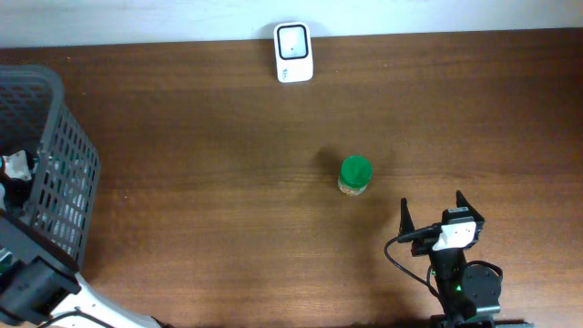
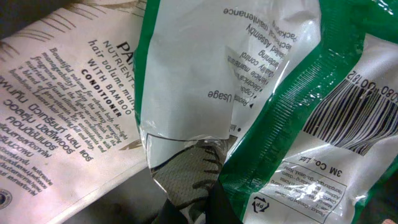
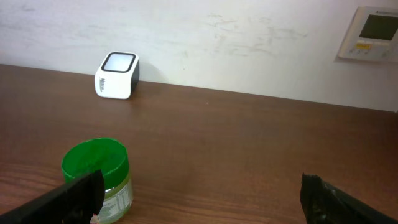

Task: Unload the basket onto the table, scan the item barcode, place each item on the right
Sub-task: 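Reach the left gripper into the basket and grasp the green-and-white packet, then carry the packet with the left gripper and lay it beside the jar, then reach the left gripper into the basket and grasp the white Pantene tube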

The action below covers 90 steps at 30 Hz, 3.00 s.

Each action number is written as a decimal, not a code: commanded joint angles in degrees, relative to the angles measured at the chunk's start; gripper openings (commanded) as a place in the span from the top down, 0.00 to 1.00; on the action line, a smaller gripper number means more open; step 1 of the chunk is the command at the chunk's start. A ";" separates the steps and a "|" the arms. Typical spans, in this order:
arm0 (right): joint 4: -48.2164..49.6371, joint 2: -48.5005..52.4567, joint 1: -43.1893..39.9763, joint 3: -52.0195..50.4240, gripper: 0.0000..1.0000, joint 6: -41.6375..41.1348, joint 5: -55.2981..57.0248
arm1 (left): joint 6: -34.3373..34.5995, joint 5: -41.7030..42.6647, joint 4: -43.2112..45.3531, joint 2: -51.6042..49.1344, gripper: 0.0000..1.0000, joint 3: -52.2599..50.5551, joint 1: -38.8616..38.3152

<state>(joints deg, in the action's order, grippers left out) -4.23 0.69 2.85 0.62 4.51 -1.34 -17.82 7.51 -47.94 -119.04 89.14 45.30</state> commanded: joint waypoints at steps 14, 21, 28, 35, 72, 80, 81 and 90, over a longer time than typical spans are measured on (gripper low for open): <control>-0.28 -0.33 0.50 -0.31 0.02 -0.50 0.52 | 17.27 3.80 -16.02 20.63 1.00 47.67 -5.51; -0.28 -0.33 0.52 -0.31 0.02 -0.50 0.52 | 31.17 7.74 -22.67 22.47 1.00 44.72 -32.26; -0.28 -0.33 0.52 -0.31 0.02 -0.50 0.52 | 43.52 -0.94 -21.38 14.01 1.00 27.85 -54.21; -0.28 -0.33 0.50 -0.31 0.02 -0.50 0.52 | 51.93 -1.20 -14.03 5.22 1.00 15.19 -65.94; -0.28 -0.33 0.52 -0.31 0.02 -0.50 0.52 | 29.86 -18.27 -34.01 14.56 0.01 46.82 -26.88; -0.28 -0.33 0.52 -0.31 0.02 -0.50 0.52 | 30.99 -18.73 -25.53 14.49 0.01 32.39 -3.89; -0.28 -0.33 0.50 -0.31 0.02 -0.48 0.52 | 30.75 -18.78 -22.32 14.49 0.00 27.34 -2.16; -0.28 -0.33 0.52 -0.31 0.02 -0.50 0.52 | -12.83 -1.40 12.39 14.49 0.00 -5.84 -2.36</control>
<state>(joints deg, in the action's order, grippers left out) -4.23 0.67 2.85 0.62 4.47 -1.34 -14.11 2.20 -40.86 -104.51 90.15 43.05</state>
